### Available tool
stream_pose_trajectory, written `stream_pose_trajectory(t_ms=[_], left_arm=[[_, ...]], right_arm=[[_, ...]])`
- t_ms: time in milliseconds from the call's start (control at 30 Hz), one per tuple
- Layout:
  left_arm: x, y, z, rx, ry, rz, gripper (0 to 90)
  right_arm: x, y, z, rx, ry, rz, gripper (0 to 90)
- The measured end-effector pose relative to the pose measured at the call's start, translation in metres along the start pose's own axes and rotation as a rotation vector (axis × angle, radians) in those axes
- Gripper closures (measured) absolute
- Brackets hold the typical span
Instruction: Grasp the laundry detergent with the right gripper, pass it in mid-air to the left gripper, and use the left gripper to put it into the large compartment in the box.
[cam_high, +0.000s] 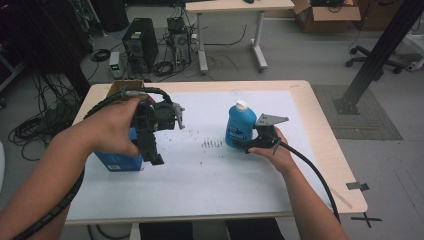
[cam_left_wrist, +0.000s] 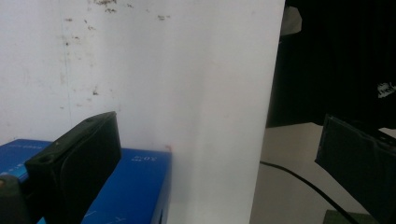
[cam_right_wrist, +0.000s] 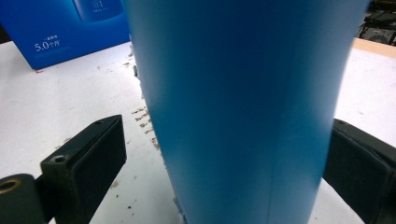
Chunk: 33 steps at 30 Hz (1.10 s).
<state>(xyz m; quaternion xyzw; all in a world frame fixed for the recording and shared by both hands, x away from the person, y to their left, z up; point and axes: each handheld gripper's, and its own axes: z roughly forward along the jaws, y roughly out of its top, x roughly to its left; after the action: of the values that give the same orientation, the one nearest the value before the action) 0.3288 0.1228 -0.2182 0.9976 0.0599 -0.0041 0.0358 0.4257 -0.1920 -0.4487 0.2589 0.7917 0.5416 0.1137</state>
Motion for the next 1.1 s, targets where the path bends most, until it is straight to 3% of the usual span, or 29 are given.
stream_pose_trajectory(t_ms=[233, 1100], left_arm=[[0.0004, -0.0006, 0.0001, 0.003, 0.0, -0.003, 0.4], [0.0017, 0.0015, 0.0031, 0.001, -0.004, -0.002, 0.4]], right_arm=[[-0.0021, -0.0026, 0.0007, -0.027, 0.002, 0.008, 11.5], [-0.0048, -0.0043, 0.0037, -0.038, 0.0, -0.013, 23.8]])
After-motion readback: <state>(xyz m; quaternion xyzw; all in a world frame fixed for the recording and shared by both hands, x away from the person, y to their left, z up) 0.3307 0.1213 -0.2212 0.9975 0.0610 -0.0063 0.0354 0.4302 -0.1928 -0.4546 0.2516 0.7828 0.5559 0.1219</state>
